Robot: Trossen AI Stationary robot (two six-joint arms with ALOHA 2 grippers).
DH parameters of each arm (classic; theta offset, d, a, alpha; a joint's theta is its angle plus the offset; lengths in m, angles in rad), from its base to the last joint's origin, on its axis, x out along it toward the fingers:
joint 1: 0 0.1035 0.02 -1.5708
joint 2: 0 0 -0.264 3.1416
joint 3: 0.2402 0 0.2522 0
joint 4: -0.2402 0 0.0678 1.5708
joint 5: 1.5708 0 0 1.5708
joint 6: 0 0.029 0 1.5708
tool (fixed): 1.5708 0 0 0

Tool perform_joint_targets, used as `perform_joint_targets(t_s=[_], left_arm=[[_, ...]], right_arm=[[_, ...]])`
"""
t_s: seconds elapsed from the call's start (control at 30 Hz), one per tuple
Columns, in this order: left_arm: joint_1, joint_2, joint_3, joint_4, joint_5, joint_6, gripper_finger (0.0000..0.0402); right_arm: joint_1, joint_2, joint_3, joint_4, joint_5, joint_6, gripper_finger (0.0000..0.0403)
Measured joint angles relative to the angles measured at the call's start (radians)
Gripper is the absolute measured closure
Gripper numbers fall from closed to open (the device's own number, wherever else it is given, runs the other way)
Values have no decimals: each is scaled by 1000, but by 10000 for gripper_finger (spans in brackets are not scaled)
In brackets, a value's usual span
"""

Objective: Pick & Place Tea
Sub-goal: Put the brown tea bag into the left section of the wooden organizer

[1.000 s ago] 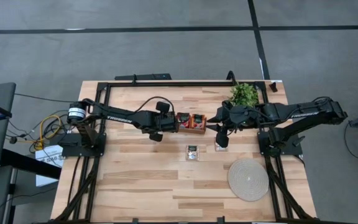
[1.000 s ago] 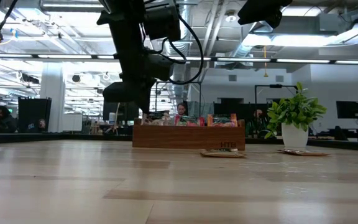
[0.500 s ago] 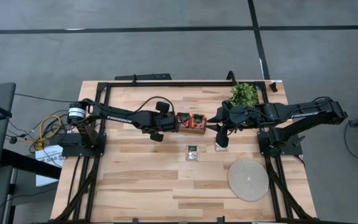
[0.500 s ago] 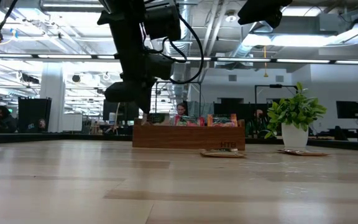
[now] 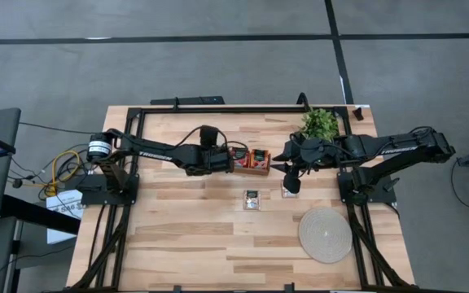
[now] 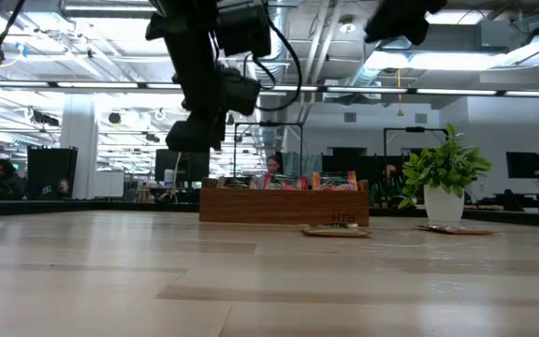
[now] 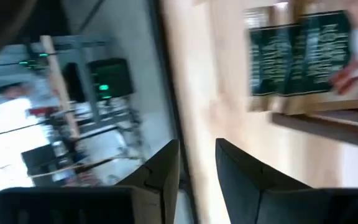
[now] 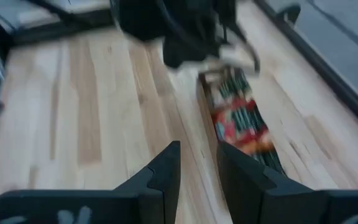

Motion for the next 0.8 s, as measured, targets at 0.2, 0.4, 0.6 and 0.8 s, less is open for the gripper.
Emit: perform_joint_targets(t_s=[0.2, 0.4, 0.6, 0.8], left_arm=[[-33, -64, 27, -19, -6, -46, 305], [-57, -159, 92, -46, 228, -296, 305], [-55, -244, 96, -50, 557, -564, 305], [-56, -262, 96, -88, 635, -678, 305]], right_arm=[[0, 0, 0, -269, -6, 75, 306], [0, 1, 0, -423, -121, 223, 306], [-3, 66, -1, -510, -198, 508, 306], [5, 211, -1, -586, -208, 656, 305]])
